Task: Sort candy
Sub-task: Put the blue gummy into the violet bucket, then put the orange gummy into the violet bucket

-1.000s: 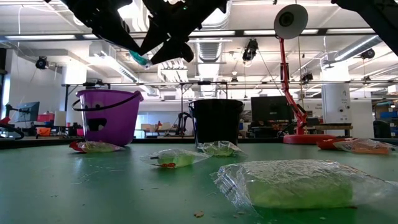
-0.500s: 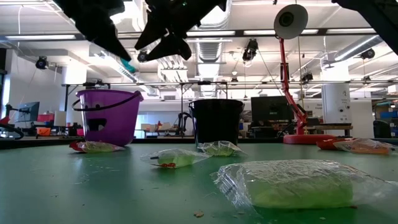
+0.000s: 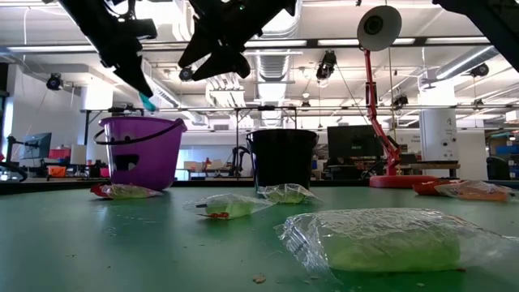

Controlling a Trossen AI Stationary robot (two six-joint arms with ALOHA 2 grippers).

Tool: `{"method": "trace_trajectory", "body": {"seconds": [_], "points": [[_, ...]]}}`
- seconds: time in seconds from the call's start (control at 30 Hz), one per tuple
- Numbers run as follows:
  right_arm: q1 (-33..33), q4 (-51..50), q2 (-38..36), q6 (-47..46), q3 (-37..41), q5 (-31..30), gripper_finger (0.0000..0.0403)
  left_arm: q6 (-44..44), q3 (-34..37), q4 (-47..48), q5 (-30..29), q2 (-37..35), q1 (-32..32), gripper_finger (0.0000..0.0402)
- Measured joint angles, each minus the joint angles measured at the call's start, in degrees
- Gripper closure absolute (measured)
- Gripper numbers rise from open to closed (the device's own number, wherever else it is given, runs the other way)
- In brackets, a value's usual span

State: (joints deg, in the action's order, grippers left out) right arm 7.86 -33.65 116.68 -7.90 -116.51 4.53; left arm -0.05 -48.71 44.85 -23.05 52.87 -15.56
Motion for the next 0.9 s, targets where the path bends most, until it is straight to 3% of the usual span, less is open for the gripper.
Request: {"method": "trace_trajectory", "body": {"seconds": [0.37,0.73,0.9], "points": [[0.02,0.04,0.00,1.71,0.00,-0.04,0.0195,-3.59,0.00,0.25,0.02,0.50,-0.75,0.0396],[0.02,0.06,0.02,1.97,0.00,-0.06,0.0195,-5.45,0.00,1.10,0.02,0.50,-0.73,0.0321],[0.02,0.08,0.03,2.58,0.00,-0.08,0.0195,-6.86,0.00,0.80,0.04,0.50,-0.73,0.0311]]}}
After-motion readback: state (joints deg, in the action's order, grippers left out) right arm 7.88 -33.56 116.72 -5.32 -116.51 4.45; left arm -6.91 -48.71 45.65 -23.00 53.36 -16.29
